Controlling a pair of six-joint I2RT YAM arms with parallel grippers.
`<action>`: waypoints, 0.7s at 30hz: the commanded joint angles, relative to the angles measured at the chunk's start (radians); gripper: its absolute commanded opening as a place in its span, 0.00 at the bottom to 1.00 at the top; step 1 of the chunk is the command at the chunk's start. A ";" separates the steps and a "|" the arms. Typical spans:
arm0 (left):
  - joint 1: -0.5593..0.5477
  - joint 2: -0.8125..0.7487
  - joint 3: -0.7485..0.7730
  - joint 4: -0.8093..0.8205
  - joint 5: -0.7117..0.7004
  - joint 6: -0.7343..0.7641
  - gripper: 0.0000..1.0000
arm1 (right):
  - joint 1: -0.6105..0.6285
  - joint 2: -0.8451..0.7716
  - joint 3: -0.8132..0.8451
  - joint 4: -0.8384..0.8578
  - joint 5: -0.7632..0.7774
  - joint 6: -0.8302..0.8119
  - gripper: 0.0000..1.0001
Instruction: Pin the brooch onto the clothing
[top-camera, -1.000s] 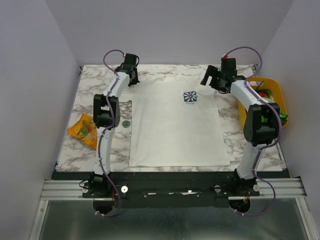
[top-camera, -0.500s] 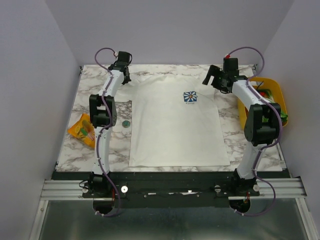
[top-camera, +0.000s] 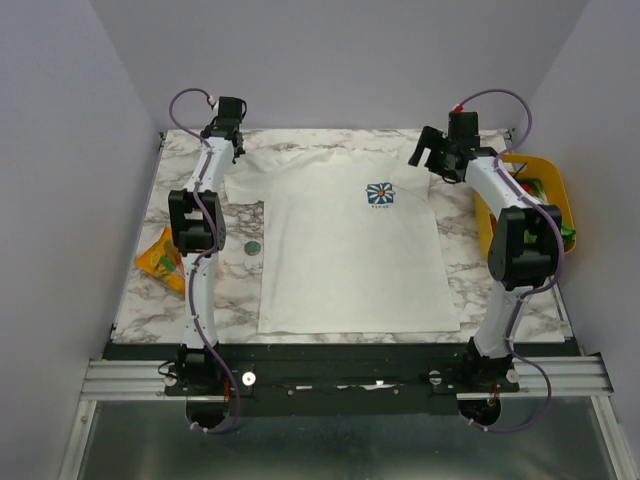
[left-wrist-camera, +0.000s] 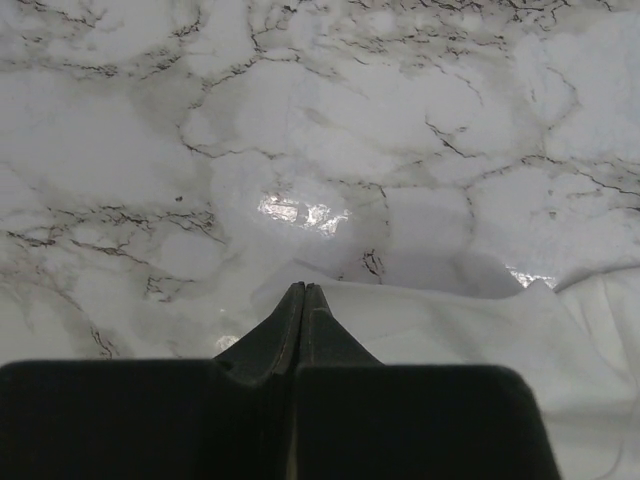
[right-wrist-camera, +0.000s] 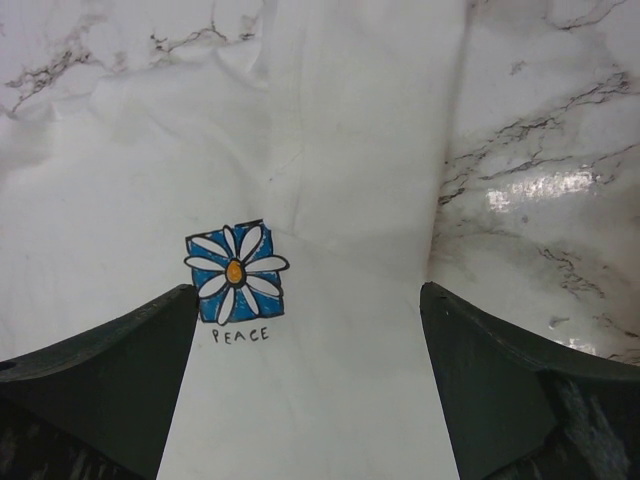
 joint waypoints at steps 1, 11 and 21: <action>-0.012 -0.106 -0.044 0.077 0.010 0.010 0.09 | -0.008 0.057 0.092 -0.069 0.106 -0.033 1.00; -0.202 -0.300 -0.278 0.102 0.139 -0.002 0.51 | 0.025 0.250 0.362 -0.328 0.140 -0.139 0.90; -0.317 -0.384 -0.498 0.133 0.238 -0.064 0.59 | 0.167 0.487 0.695 -0.535 0.306 -0.216 0.90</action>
